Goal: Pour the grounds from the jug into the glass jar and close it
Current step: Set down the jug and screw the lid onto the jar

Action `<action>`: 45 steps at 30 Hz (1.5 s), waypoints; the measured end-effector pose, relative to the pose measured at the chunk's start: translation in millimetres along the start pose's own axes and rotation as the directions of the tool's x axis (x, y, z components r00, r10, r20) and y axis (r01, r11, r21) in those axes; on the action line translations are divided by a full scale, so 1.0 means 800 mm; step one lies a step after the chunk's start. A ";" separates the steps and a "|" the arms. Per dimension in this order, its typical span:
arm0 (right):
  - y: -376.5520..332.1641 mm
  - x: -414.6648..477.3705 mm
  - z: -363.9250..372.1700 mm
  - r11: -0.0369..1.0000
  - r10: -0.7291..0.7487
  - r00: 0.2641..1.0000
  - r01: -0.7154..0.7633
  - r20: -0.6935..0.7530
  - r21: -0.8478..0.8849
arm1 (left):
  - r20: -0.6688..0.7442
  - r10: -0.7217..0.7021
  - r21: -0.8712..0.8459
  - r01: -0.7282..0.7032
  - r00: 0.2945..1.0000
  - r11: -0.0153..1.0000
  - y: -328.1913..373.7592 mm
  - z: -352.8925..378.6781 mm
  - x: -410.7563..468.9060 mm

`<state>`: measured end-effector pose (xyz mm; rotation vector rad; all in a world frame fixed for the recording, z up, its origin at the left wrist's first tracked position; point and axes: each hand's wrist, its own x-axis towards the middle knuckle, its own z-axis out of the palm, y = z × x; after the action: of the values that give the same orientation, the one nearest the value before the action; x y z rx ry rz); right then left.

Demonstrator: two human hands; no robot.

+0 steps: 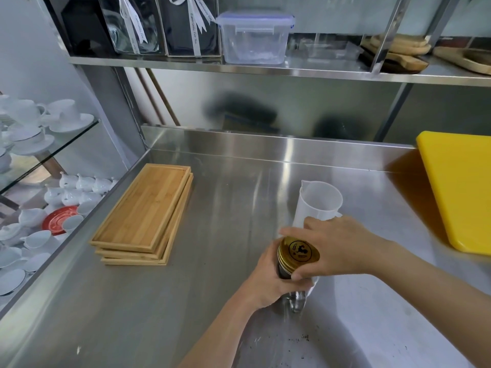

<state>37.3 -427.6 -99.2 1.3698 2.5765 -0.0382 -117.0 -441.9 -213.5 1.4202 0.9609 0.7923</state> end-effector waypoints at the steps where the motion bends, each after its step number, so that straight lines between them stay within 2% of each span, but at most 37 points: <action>1: -0.001 -0.001 0.001 0.999 -0.038 0.999 0.038 0.007 0.008 | 0.014 -0.002 0.000 0.002 1.000 1.000 0.002 -0.001 0.000; 5: -0.002 0.000 0.007 0.982 -0.188 0.981 0.188 -0.045 0.005 | 0.134 -0.092 -0.028 0.097 0.987 0.995 0.007 -0.010 0.004; 8: 0.001 0.003 0.017 0.970 -0.241 0.964 0.238 -0.112 -0.038 | 0.206 -0.169 0.027 0.167 0.964 0.986 0.013 -0.019 0.011; 14: 0.004 0.013 0.036 0.964 -0.265 0.940 0.266 -0.215 -0.023 | 0.187 -0.141 0.024 0.139 0.972 0.990 0.007 -0.015 0.012; 23: -0.008 0.011 0.051 0.992 -0.122 0.940 0.128 -0.319 -0.004 | 0.046 -0.072 -0.036 0.074 0.996 0.997 0.007 0.002 0.001; 29: -0.022 0.005 0.061 0.999 0.025 0.921 -0.007 -0.388 0.049 | -0.251 -0.010 0.318 0.092 0.968 0.944 0.008 0.032 -0.016; 34: -0.033 0.003 0.066 0.991 0.134 0.906 -0.110 -0.402 0.082 | -0.350 -0.035 0.325 0.156 0.936 0.933 0.020 0.045 -0.027; 39: -0.040 0.000 0.067 0.981 0.195 0.906 -0.173 -0.376 0.093 | -0.350 -0.093 0.246 0.188 0.932 0.951 0.027 0.049 -0.030; 45: -0.043 -0.001 0.063 0.971 0.239 0.895 -0.215 -0.378 0.106 | -0.264 -0.114 0.282 0.190 0.958 0.941 0.031 0.042 -0.027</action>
<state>18.8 -453.6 -151.1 1.8591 2.7150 0.2175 -93.4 -475.7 -190.4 1.5093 1.4174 0.7353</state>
